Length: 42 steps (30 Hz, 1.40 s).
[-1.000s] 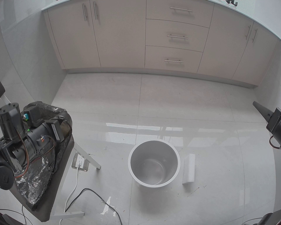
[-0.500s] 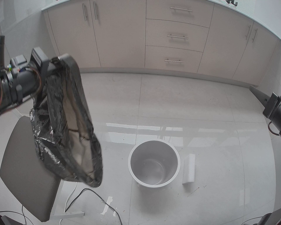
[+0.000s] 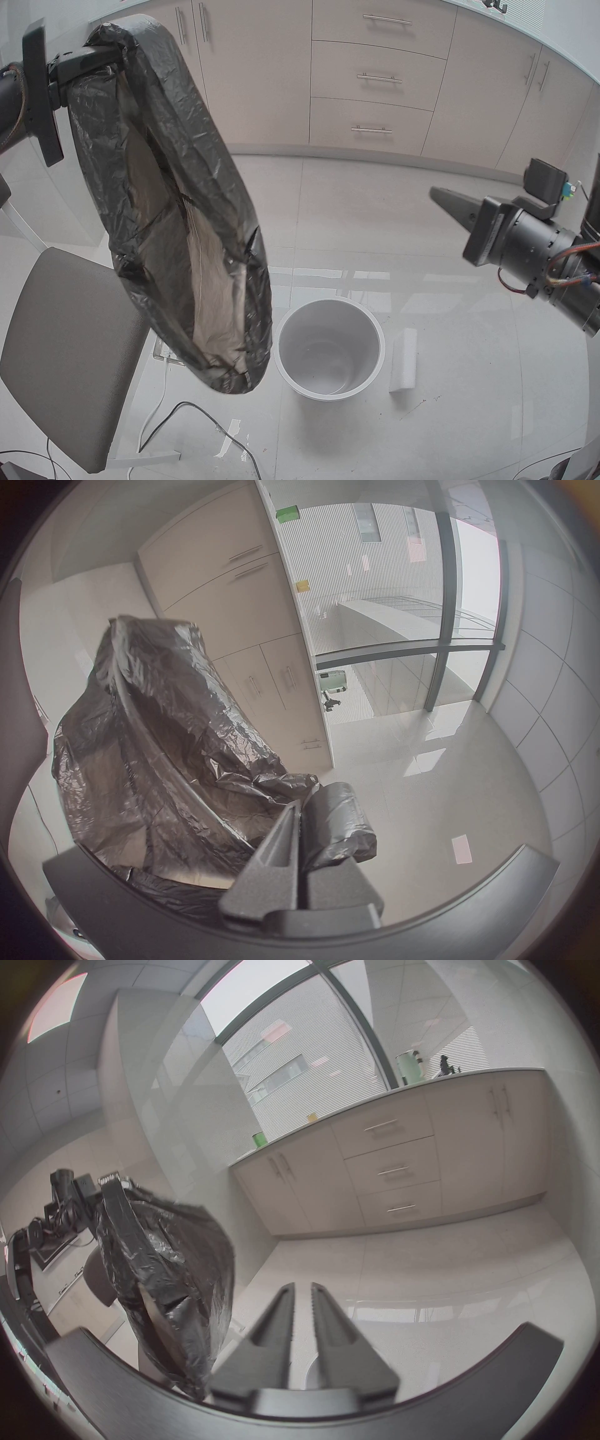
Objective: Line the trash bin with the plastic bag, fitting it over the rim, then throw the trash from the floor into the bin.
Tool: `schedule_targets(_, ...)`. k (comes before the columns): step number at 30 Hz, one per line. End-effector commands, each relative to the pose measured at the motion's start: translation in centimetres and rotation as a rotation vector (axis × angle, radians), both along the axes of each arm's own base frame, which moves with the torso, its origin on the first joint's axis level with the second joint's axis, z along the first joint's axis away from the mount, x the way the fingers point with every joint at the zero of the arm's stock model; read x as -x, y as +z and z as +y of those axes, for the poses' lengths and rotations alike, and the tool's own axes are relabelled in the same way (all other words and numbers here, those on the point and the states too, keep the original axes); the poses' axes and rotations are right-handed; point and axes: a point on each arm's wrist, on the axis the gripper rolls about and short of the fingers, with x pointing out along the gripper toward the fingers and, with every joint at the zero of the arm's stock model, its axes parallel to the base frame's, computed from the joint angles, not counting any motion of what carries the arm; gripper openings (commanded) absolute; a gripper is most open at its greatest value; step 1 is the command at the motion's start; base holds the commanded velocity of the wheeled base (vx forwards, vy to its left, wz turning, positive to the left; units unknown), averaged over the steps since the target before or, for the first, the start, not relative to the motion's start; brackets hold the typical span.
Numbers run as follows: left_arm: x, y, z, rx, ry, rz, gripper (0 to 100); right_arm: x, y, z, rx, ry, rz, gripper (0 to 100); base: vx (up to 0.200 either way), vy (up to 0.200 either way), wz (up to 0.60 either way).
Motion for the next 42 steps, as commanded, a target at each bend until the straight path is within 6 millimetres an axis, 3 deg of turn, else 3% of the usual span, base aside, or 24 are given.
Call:
schedule_targets(1,0.3,0.3,0.2,0.012,-0.004,-0.023,0,-0.5,-1.7,2.7,0.042,0.062,0.041,100,0.000,0.000,0.00)
schedule_targets(5,0.3,0.4,0.1,0.020,-0.004,-0.039,0,0.5,-2.6,3.7,0.056,0.112,0.045,100,0.000,0.000,0.00)
schedule_targets(11,0.0,0.1,0.0,0.020,0.003,-0.024,0,4.1,-5.2,5.2,0.131,0.255,0.097,100,0.000,0.000,0.00)
schedule_targets(20,-0.6,-0.6,-0.2,0.025,0.002,0.013,0,5.6,-7.0,7.7,0.192,0.344,0.130,100,0.000,0.000,0.00)
schedule_targets(21,-0.5,-0.6,-0.3,0.042,-0.008,-0.025,0,6.1,-7.7,9.1,0.226,0.380,0.128,100,0.000,0.000,0.00)
schedule_targets(34,-0.1,-1.8,-1.6,0.070,-0.078,-0.080,0,5.6,-9.7,15.8,0.242,0.412,0.060,100,0.000,0.000,0.00)
schedule_targets(38,0.2,-1.7,-1.7,0.072,-0.093,-0.082,0,4.3,-10.8,18.1,0.265,0.352,0.045,100,0.000,0.000,0.00)
schedule_targets(42,0.7,-1.5,-1.7,0.078,-0.104,-0.093,0,2.6,-11.0,18.9,0.260,0.317,0.046,100,0.000,0.000,0.00)
